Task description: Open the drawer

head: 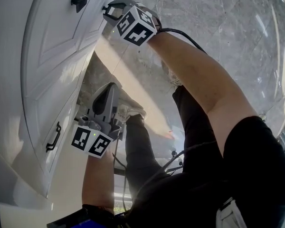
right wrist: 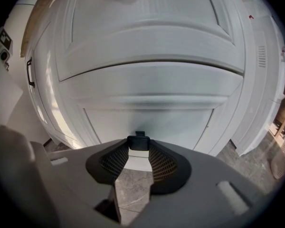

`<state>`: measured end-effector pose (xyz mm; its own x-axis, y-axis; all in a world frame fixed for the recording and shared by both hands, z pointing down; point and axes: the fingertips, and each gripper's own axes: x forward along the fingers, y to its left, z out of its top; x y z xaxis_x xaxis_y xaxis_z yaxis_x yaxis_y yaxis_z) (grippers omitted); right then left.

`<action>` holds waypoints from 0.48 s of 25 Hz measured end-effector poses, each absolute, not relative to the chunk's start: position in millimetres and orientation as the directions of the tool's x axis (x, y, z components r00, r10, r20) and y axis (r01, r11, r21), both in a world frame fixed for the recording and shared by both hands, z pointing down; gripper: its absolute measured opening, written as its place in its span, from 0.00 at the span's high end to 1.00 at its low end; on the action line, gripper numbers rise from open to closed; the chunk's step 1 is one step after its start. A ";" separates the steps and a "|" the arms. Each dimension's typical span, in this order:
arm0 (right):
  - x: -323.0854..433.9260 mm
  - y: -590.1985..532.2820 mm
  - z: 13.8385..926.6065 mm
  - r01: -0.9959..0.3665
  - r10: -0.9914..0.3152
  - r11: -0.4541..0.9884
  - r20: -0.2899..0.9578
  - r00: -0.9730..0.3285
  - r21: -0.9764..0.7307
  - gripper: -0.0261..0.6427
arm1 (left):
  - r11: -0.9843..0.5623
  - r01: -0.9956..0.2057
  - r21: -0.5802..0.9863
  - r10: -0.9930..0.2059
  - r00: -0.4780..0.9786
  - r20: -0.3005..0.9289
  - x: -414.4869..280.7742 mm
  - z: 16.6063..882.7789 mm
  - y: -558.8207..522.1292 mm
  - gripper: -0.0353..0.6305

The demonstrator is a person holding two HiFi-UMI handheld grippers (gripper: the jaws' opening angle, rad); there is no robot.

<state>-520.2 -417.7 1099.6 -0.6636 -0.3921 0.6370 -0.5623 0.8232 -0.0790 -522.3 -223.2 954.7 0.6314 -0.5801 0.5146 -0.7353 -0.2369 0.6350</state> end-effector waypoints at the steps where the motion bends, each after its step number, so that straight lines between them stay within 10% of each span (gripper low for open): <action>1: -520.0 -417.5 1099.5 -0.563 -0.393 0.823 0.638 -0.663 -0.078 0.77 | -0.237 -0.735 0.635 -0.580 0.632 0.514 -522.2 954.5 -222.9 0.96; 12: -515.2 -412.8 1098.0 -0.559 -0.393 0.826 0.639 -0.661 -0.071 0.78 | -0.240 -0.740 0.628 -0.588 0.626 0.512 -527.4 953.8 -223.8 0.96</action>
